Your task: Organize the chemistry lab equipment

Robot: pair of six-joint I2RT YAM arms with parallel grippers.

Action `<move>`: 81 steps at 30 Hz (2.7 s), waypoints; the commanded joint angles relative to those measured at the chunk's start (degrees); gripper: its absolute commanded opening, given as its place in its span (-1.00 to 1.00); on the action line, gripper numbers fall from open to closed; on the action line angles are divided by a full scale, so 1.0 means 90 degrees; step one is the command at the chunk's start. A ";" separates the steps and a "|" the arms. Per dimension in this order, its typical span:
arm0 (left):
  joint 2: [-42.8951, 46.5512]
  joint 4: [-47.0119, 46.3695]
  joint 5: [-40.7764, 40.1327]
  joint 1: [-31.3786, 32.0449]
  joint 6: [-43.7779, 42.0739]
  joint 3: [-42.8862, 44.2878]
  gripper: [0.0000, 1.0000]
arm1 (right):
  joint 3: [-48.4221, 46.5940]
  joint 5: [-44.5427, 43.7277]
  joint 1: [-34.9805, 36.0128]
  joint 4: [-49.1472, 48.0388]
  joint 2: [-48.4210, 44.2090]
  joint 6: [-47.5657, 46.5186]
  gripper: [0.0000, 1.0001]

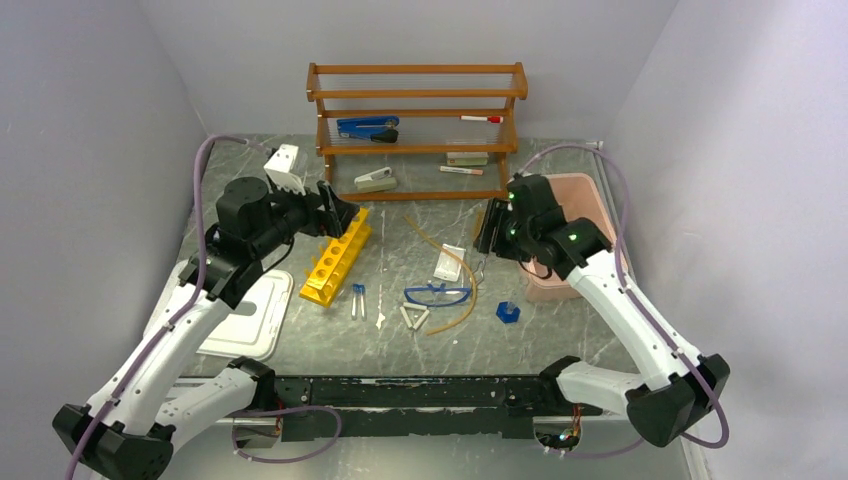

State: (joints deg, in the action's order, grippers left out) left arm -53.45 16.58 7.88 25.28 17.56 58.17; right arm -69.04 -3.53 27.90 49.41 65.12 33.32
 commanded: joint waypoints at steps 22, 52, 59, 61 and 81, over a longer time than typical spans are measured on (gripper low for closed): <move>-0.0245 -0.0482 0.0144 0.0051 0.1004 -0.0870 0.58 | 0.0594 -0.2117 0.0660 -0.2651 0.3246 -0.0059 -0.49; -0.0177 -0.0363 -0.0105 0.0050 0.0987 -0.0852 0.59 | 0.0528 -0.1666 0.0206 -0.4204 0.4102 -0.0846 -0.85; -0.0046 -0.0360 -0.0111 0.0052 0.0998 -0.0906 0.59 | 0.0408 -0.1980 0.0191 -0.4494 0.3561 -0.1293 -0.84; -0.0020 -0.0358 -0.0117 0.0053 0.0988 -0.0924 0.59 | 0.0379 -0.2061 0.0200 -0.4602 0.3310 -0.1426 -0.84; 0.0131 -0.0384 0.0041 0.0053 0.0923 -0.0964 0.60 | 0.0124 -0.3547 -0.0274 -0.4949 0.0996 -0.3492 -0.81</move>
State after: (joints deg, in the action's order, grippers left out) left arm -53.65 14.66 7.73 25.34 26.35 49.65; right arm -66.22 -32.99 28.80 3.46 80.20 5.76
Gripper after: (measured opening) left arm 0.797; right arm 0.113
